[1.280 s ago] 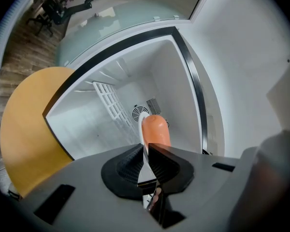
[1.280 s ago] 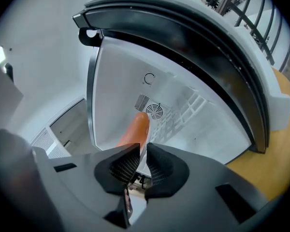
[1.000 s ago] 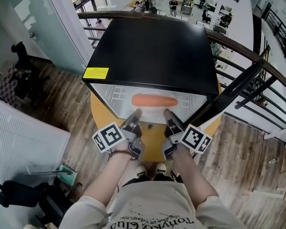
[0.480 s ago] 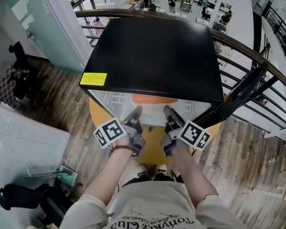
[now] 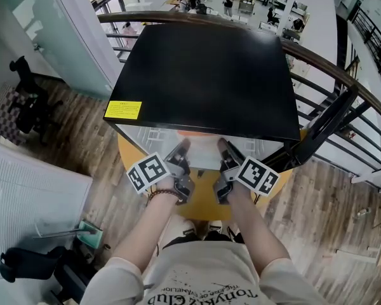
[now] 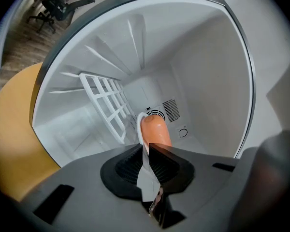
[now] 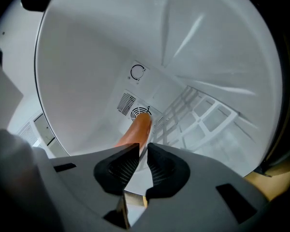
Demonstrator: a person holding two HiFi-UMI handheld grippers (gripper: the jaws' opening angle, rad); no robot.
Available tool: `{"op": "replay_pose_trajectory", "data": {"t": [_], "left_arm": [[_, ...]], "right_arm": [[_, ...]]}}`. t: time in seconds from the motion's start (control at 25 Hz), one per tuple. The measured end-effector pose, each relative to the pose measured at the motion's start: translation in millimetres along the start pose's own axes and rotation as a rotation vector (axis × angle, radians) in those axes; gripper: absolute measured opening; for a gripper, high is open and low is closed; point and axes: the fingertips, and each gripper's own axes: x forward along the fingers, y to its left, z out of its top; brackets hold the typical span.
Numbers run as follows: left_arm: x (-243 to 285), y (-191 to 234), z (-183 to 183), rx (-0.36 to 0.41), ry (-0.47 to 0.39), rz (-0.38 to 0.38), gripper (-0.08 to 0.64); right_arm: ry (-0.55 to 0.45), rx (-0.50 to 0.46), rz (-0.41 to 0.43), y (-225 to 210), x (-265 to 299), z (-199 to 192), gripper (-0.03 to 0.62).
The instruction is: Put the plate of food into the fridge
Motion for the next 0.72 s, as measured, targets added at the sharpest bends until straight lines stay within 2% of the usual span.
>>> {"op": "replay_pose_trajectory", "data": {"t": [0.28, 0.72], "left_arm": [[6.5, 2.2, 4.1, 0.011, 0.008, 0.013, 0.052], [11.1, 2.3, 5.0, 0.057, 0.021, 0.031, 0.064]], "right_arm": [[0.003, -0.012, -0.016, -3.0, 6.3, 2.3, 0.071], [0.017, -0.121, -0.084, -2.9, 8.4, 5.4, 0.100]]}}
